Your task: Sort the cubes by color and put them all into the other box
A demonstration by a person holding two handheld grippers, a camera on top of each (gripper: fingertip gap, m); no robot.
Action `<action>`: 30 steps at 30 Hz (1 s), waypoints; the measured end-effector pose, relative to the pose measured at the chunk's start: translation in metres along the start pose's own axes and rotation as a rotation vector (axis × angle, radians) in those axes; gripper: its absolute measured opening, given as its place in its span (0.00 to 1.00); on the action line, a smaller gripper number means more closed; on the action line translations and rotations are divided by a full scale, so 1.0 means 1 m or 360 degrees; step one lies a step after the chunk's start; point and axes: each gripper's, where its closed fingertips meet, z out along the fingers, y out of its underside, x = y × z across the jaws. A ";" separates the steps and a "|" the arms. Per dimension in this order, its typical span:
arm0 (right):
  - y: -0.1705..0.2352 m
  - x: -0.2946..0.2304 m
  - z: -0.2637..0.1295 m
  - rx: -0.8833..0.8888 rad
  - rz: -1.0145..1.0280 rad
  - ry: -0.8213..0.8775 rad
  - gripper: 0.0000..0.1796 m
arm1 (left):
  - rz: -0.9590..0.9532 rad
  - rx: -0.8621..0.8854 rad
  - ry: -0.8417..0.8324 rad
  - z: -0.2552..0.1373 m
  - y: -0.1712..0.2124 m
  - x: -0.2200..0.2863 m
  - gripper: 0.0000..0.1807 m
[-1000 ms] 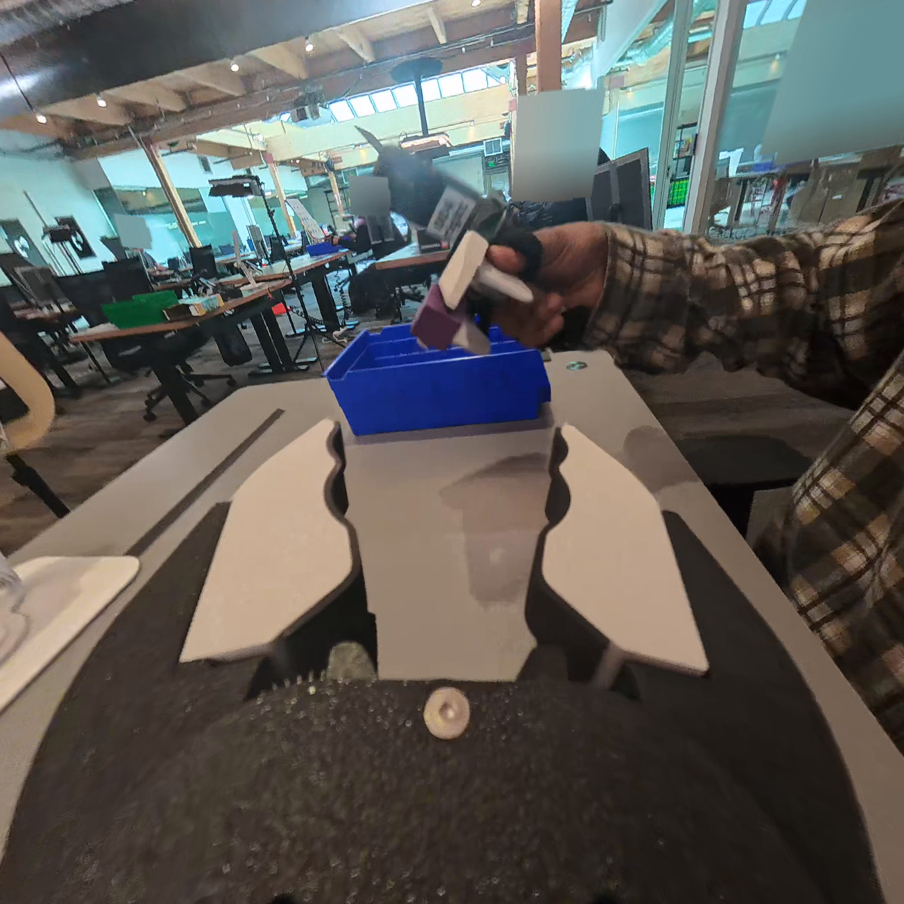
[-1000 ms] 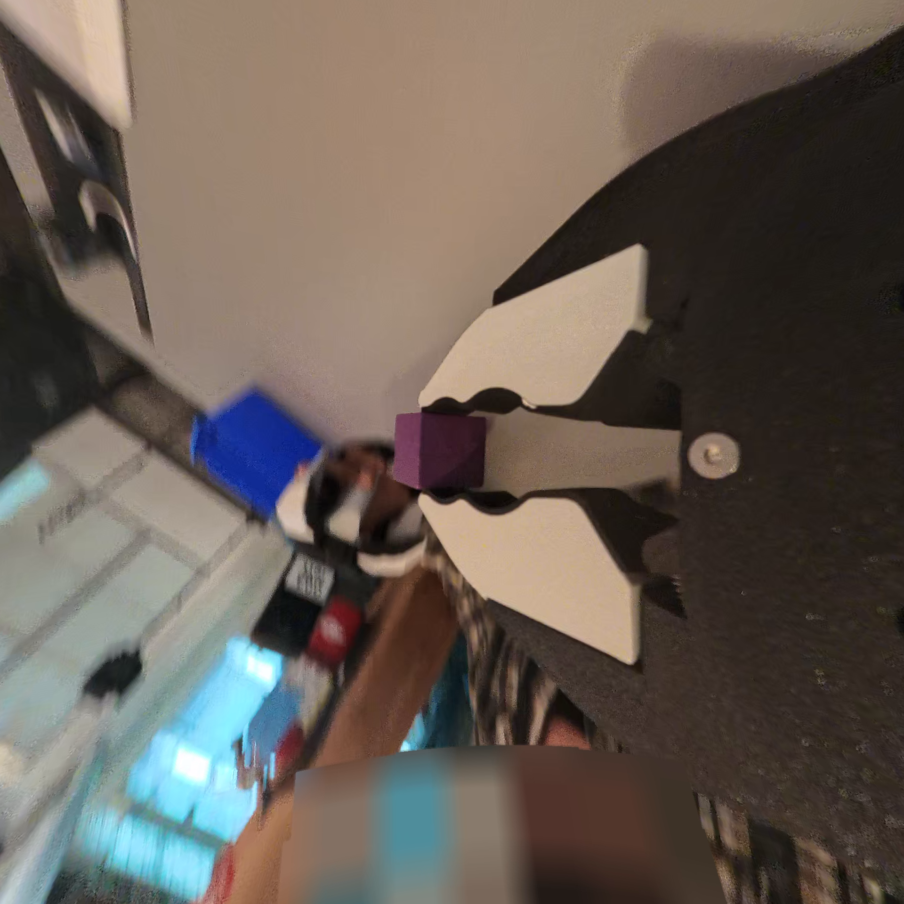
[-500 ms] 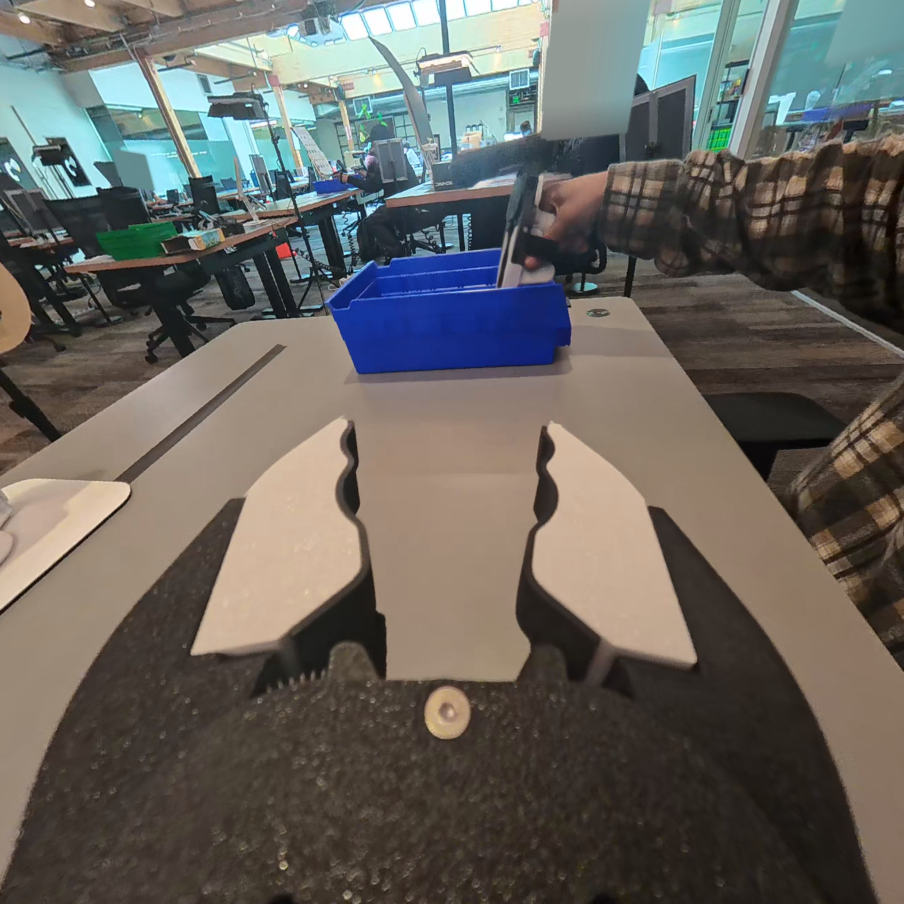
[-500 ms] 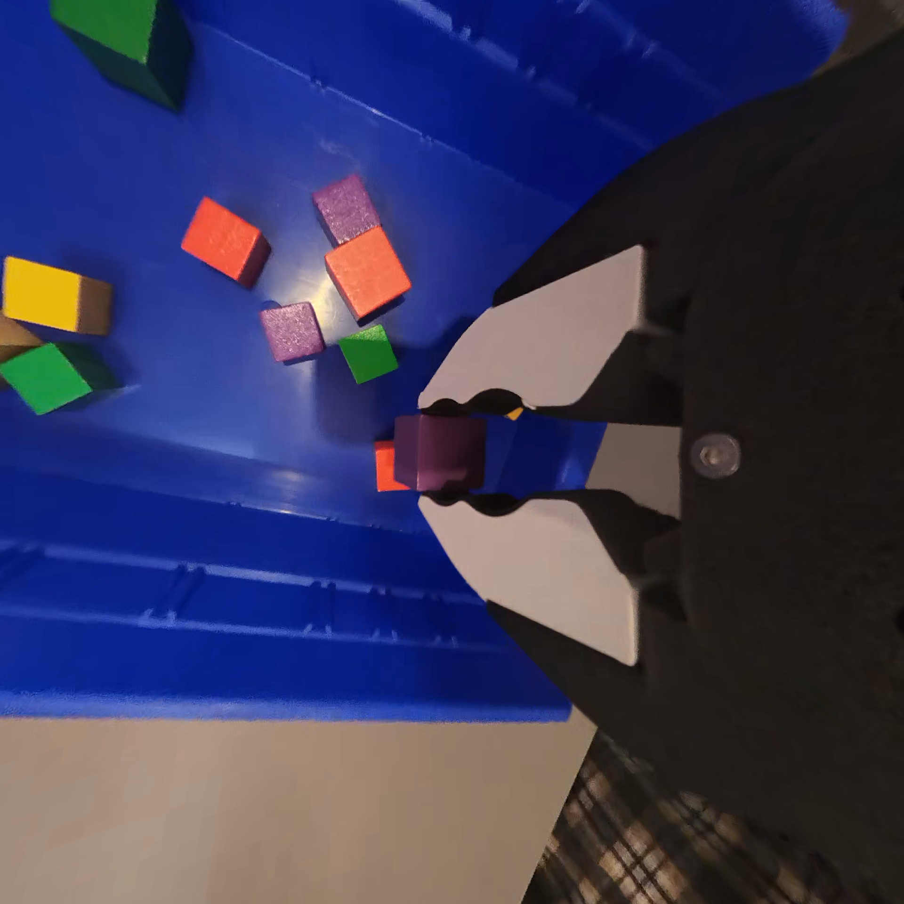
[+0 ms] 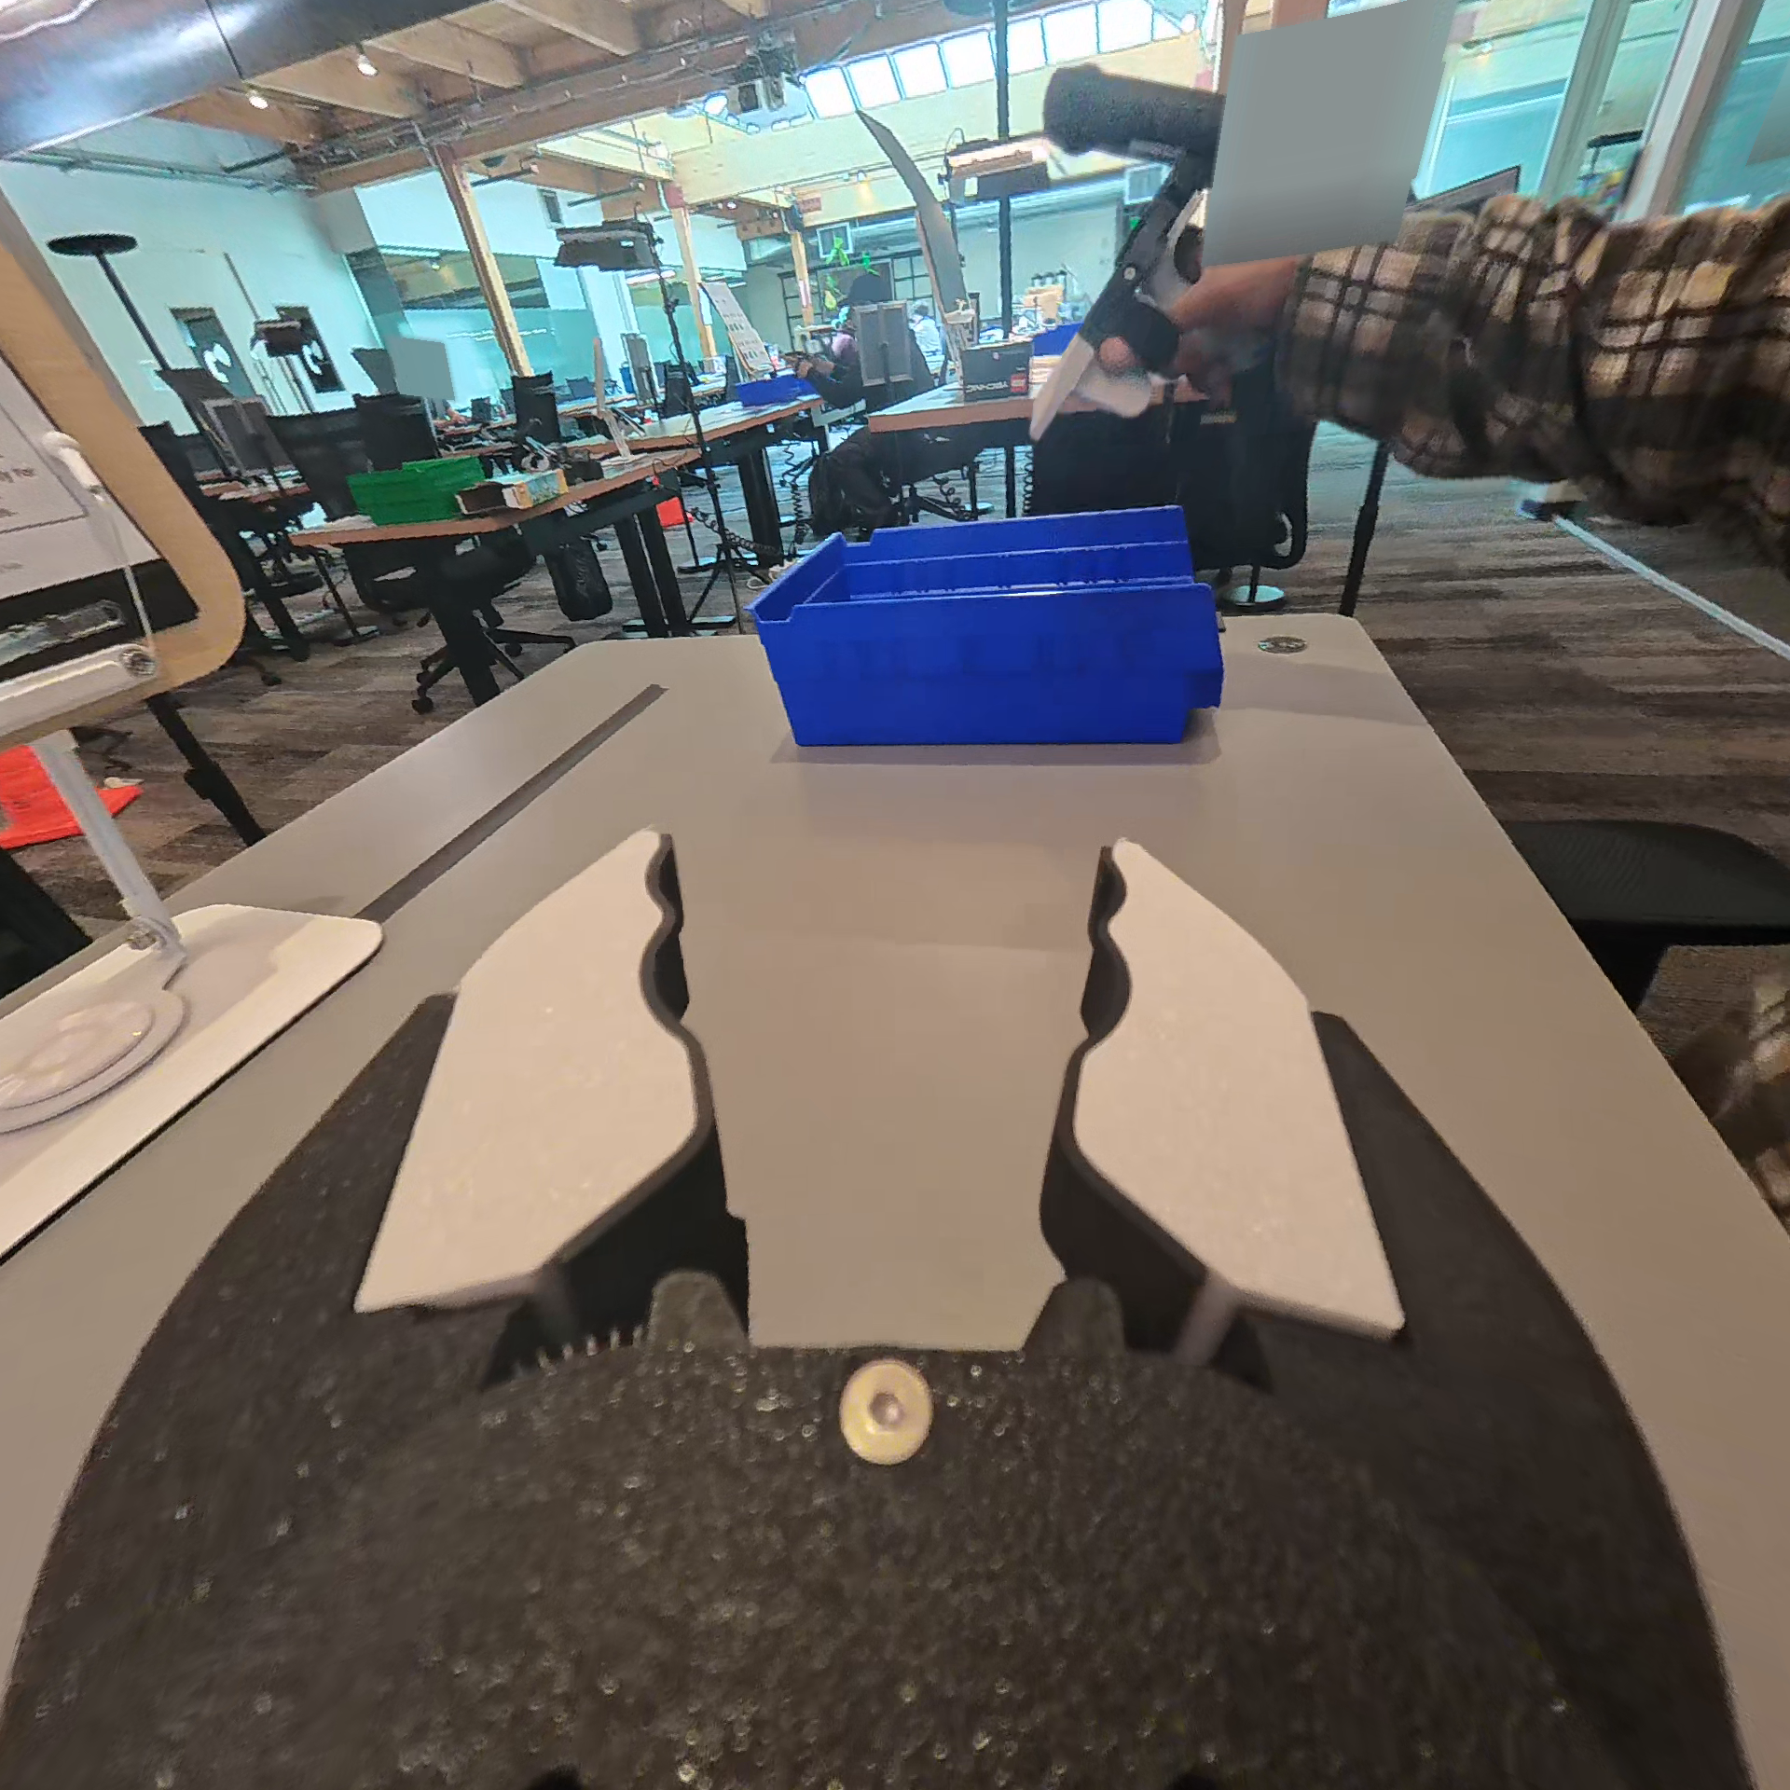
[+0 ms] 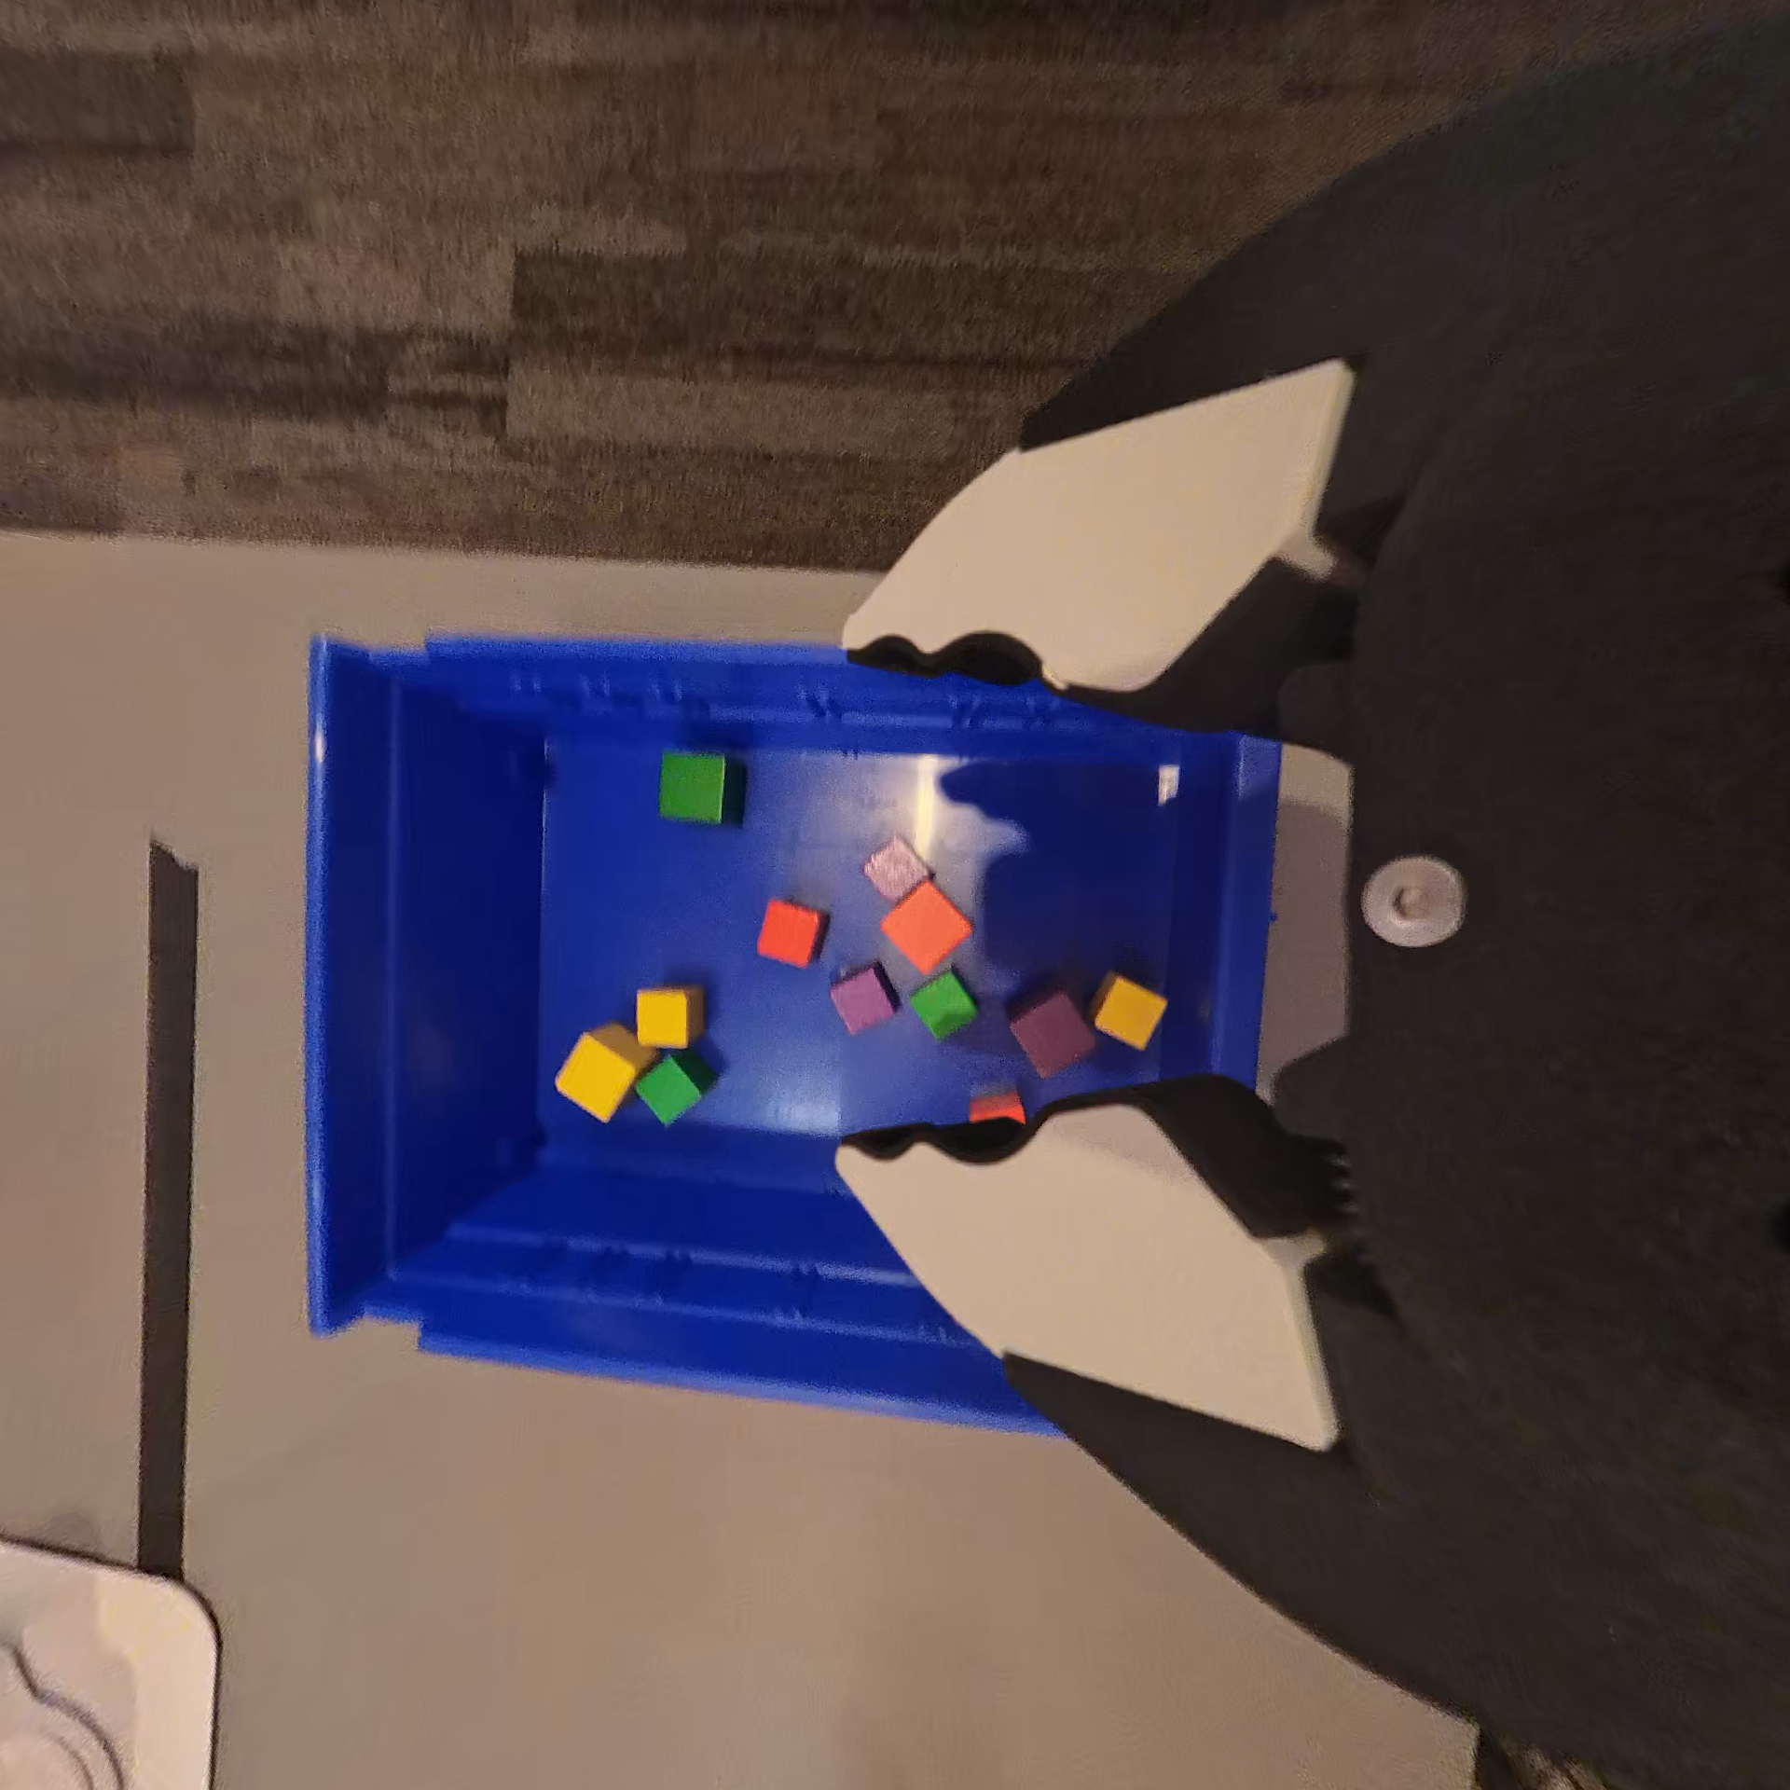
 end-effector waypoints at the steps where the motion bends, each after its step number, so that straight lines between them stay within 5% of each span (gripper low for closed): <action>1: -0.002 0.010 -0.002 -0.0019 0.0021 0.0031 0.49 | 0.0001 0.0006 -0.0018 -0.001 -0.001 -0.002 0.45; 11: 0.013 0.068 0.020 -0.0416 0.0147 0.0150 0.49 | -0.0069 0.0039 -0.0113 -0.007 -0.001 -0.014 0.44; 30: 0.060 0.074 0.071 -0.0775 0.0259 0.0131 0.45 | -0.0152 0.0039 -0.0155 -0.012 -0.002 -0.018 0.38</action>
